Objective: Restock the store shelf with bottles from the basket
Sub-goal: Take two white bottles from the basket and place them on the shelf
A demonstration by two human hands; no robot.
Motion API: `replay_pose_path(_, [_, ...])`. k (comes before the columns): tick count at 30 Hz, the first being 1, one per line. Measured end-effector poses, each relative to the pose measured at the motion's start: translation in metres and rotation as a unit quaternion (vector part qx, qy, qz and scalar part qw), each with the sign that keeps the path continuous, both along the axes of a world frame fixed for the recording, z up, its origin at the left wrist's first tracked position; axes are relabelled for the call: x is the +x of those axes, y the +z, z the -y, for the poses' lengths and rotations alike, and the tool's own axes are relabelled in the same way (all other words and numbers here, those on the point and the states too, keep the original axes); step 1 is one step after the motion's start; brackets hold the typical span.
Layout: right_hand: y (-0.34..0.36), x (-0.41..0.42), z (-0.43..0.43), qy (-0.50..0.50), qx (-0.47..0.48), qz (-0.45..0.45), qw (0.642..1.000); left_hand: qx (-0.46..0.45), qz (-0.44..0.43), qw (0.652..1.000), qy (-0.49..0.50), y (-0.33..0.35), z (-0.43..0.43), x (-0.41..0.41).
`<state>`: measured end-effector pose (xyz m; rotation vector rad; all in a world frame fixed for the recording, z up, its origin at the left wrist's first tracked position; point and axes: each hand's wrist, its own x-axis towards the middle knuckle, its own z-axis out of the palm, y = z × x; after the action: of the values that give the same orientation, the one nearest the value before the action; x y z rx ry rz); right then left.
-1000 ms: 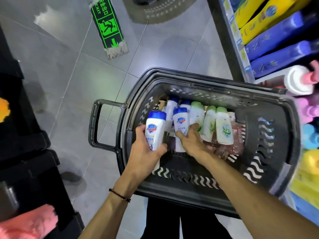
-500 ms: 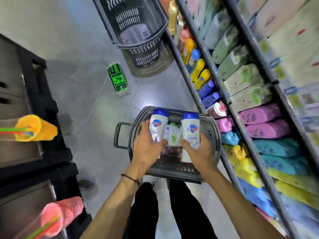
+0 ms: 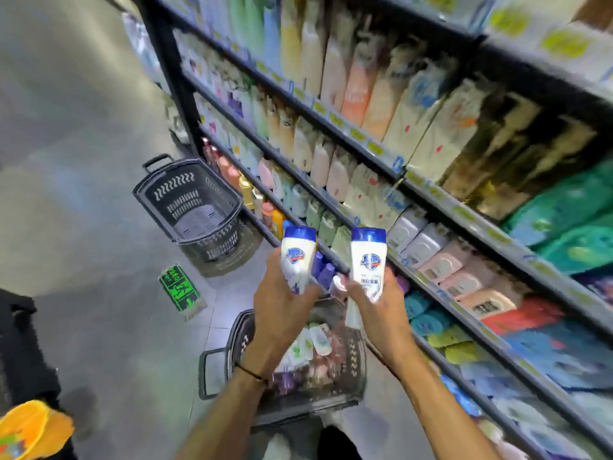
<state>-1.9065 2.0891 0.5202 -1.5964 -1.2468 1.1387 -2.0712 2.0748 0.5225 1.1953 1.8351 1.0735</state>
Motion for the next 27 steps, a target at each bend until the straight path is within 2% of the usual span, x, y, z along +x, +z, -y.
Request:
replay_pose_path(6, [0.091,0.068,0.034,-0.116,0.103,0.025,0.988,0.062,0.001,0.992,-0.108,0.081,-0.016,0.061])
replay_pose_path(10, [0.143,0.126,0.070,-0.193,0.175,0.053,0.964,0.138,-0.001,0.975,-0.173,0.134,-0.006,0.127])
replay_pose_path(14, [0.189,0.184,0.118,-0.257,0.227,0.062,0.937,0.196,0.042,0.951,-0.235,0.179,0.018,0.200])
replay_pose_path(21, [0.263,0.286,0.205,-0.313,0.305,0.084,0.896,0.291,0.070,0.906,-0.299,0.257,0.086,0.321])
replay_pose_path(27, [0.307,0.386,0.280,-0.320,0.343,0.126,0.874,0.314,0.112,0.875,-0.350,0.309,0.149,0.431])
